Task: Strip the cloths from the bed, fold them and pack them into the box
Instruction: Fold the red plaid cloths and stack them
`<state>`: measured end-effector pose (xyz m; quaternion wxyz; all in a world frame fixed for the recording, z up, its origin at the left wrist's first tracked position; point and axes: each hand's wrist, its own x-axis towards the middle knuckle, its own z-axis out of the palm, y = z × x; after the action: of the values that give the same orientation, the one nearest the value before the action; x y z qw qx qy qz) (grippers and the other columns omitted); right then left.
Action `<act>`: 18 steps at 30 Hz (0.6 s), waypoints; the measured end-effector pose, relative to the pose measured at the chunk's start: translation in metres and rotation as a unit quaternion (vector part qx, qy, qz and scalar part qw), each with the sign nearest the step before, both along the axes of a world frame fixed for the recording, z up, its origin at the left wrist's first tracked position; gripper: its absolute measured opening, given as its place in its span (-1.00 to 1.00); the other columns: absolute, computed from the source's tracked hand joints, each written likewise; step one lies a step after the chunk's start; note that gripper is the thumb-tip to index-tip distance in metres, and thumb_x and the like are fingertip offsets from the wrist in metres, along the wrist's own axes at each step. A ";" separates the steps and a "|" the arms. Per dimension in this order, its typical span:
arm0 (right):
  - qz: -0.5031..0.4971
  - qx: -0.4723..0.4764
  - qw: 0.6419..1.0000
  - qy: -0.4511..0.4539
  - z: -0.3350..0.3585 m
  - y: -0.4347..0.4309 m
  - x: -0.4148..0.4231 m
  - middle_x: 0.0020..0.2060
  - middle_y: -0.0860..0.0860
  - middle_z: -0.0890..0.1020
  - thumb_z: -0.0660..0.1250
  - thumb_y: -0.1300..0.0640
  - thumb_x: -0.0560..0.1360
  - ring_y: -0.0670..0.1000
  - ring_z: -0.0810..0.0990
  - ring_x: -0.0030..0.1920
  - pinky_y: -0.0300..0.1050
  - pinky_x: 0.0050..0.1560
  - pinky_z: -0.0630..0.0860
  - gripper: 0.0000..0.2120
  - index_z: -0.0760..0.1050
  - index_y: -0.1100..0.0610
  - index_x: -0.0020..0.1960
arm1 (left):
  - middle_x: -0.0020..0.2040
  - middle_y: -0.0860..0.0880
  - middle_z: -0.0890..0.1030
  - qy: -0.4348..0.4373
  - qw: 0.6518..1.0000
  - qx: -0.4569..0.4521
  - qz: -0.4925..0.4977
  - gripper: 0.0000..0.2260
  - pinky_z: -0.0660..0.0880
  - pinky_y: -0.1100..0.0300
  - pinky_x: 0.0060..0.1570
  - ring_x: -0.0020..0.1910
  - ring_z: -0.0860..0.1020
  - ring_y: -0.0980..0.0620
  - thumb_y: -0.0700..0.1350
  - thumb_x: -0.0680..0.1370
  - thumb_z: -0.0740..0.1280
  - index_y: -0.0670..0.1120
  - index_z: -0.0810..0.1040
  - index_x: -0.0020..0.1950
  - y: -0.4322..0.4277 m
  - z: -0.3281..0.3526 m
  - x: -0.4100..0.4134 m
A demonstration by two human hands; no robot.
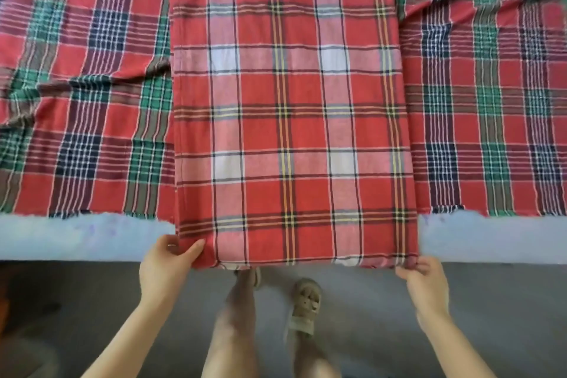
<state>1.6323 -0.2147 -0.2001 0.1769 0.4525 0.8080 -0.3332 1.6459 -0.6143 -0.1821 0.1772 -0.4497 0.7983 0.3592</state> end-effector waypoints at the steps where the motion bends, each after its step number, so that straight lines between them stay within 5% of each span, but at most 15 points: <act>1: -0.031 -0.032 0.999 0.031 0.000 -0.001 0.002 -0.34 0.08 0.49 0.37 0.40 0.35 0.07 0.43 -0.23 -0.03 -0.15 0.30 -0.75 0.37 0.13 -0.27 | -0.26 0.03 0.65 0.000 0.999 0.039 0.012 -0.85 0.45 0.09 -0.15 -0.18 0.59 -0.04 -0.02 0.41 0.50 -0.05 0.58 -0.16 0.003 0.003 0.007; 5: -0.119 -0.150 0.979 0.074 -0.009 0.000 0.010 -0.32 0.01 0.49 0.29 0.51 0.32 0.03 0.43 -0.21 -0.11 -0.10 0.30 -0.69 0.40 0.11 -0.25 | -0.21 0.01 0.70 -0.014 0.978 0.202 0.052 -0.89 0.43 0.25 -0.09 -0.11 0.61 0.04 -0.09 0.38 0.52 -0.06 0.68 -0.14 0.002 0.009 0.030; 8: -0.134 -0.207 0.968 0.051 -0.021 0.007 0.018 -0.16 0.01 0.54 0.31 0.46 0.38 0.01 0.46 -0.05 -0.11 0.11 0.24 -0.70 0.42 0.09 -0.08 | -0.12 0.00 0.68 -0.057 0.983 0.176 -0.008 -0.79 0.41 0.18 0.03 -0.05 0.58 0.03 -0.06 0.36 0.53 -0.13 0.67 -0.09 -0.008 0.002 0.052; 11: -0.091 -0.232 0.968 0.013 -0.030 0.012 0.023 -0.03 0.02 0.56 0.35 0.41 0.40 0.01 0.44 0.07 -0.13 0.11 0.23 -0.77 0.49 0.13 -0.05 | -0.15 0.04 0.63 0.041 0.992 0.110 0.051 -0.80 0.42 0.25 -0.09 -0.14 0.56 0.05 -0.11 0.43 0.48 -0.20 0.62 -0.05 -0.013 -0.003 0.062; 15: -0.042 -0.230 0.972 -0.029 -0.045 0.018 0.038 -0.06 0.07 0.61 0.43 0.35 0.39 0.02 0.51 0.02 -0.13 0.08 0.28 -0.78 0.57 0.26 0.04 | -0.22 -0.08 0.58 0.116 0.983 0.092 0.107 -0.79 0.36 0.23 -0.19 -0.17 0.48 0.02 -0.13 0.51 0.40 -0.30 0.55 -0.10 -0.002 -0.024 0.066; 18: -0.018 -0.226 0.973 -0.045 -0.052 0.024 0.046 -0.07 0.04 0.62 0.45 0.28 0.40 0.02 0.51 0.04 -0.10 0.10 0.29 -0.83 0.58 0.20 -0.01 | -0.03 0.00 0.60 0.114 0.979 0.119 0.121 -0.77 0.41 0.20 -0.02 0.00 0.53 0.05 -0.15 0.47 0.44 -0.15 0.52 0.09 0.007 -0.044 0.069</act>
<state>1.6781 -0.1903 -0.2520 0.3046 0.4298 0.6947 -0.4898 1.7149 -0.6073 -0.2256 0.0923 -0.4747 0.7043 0.5198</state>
